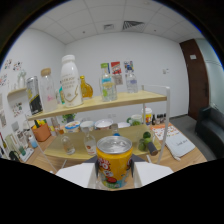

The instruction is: Make me a cup of Vodka Sunrise.

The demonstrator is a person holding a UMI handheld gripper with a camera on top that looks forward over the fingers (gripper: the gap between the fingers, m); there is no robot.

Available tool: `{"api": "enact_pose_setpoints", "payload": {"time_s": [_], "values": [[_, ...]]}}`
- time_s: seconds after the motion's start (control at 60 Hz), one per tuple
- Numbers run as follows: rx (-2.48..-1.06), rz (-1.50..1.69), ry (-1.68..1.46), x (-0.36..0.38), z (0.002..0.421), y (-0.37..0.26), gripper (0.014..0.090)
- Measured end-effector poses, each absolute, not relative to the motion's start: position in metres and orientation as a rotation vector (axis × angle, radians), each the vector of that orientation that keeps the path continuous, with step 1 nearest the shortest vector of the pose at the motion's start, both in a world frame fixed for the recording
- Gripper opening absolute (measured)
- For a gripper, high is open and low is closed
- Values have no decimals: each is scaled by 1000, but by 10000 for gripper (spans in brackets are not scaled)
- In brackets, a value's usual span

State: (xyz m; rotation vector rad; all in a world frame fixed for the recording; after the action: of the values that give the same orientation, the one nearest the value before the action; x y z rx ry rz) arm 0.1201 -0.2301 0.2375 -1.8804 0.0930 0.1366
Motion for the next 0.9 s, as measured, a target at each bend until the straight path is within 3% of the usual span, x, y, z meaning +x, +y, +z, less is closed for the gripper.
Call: {"api": "enact_pose_setpoints", "payload": {"time_s": [0.167, 0.367, 0.6, 0.9], "values": [[-1961, 15, 23, 110, 189, -229, 502], [-1927, -355, -331, 109, 179, -222, 503], [-1774, -807, -783, 114, 197, -214, 502], [-1392, -1269, -1320, 95, 227, -207, 501]]}}
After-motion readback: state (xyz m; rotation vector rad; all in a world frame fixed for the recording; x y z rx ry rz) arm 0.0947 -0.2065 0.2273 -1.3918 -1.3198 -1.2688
